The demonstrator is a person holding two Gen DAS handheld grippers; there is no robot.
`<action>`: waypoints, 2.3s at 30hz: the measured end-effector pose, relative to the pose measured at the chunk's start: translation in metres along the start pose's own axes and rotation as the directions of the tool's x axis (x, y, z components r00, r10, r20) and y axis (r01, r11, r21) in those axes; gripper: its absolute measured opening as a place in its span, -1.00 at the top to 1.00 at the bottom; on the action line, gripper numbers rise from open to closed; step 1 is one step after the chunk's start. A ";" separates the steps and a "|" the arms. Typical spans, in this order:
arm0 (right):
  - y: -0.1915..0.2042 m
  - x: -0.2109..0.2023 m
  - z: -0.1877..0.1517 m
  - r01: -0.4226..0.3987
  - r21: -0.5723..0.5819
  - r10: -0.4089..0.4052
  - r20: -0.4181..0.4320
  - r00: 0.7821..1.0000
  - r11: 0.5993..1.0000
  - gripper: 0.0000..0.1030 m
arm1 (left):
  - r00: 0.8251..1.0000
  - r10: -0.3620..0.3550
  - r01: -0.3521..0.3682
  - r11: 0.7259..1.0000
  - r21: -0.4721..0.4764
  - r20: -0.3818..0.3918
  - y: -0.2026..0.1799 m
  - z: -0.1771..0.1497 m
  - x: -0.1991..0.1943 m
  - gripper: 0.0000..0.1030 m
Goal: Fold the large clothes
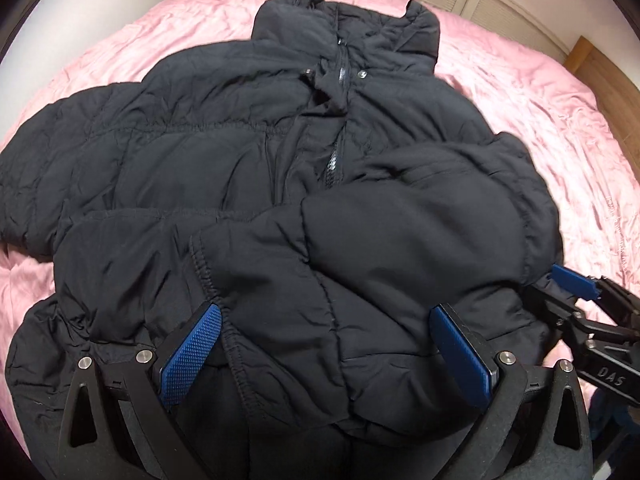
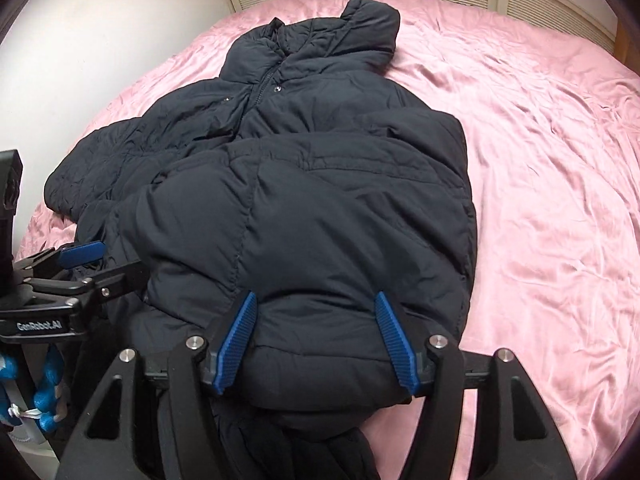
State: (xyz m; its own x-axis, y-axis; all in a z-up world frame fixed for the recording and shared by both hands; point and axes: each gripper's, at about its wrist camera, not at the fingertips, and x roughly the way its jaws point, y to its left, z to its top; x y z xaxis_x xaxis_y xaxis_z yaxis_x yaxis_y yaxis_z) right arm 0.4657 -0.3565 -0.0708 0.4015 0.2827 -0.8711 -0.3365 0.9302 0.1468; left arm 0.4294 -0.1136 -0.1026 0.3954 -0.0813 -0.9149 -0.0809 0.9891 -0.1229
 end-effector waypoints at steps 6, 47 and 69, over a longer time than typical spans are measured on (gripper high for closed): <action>-0.005 0.035 -0.009 0.011 -0.004 -0.011 -0.054 0.998 1.000 -0.24 | 1.000 0.026 -0.026 0.999 0.023 -0.015 0.004 -0.013 0.030 -0.99; -0.050 0.051 0.059 0.070 0.046 -0.066 -0.086 0.994 0.996 -0.25 | 0.999 0.031 -0.033 0.996 0.079 0.026 0.019 0.038 0.016 -0.98; -0.026 -0.017 -0.006 0.112 0.128 -0.106 -0.055 0.993 0.985 -0.25 | 0.998 0.017 -0.024 0.993 0.112 0.062 0.055 0.013 -0.034 -0.98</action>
State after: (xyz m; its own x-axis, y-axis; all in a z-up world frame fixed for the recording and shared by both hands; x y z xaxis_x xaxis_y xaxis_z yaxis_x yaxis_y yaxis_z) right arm 0.4622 -0.3870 -0.0624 0.3878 0.1695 -0.9060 -0.1776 0.9783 0.1070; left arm 0.4232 -0.0547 -0.0733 0.4497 -0.0568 -0.8914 0.0128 0.9983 -0.0571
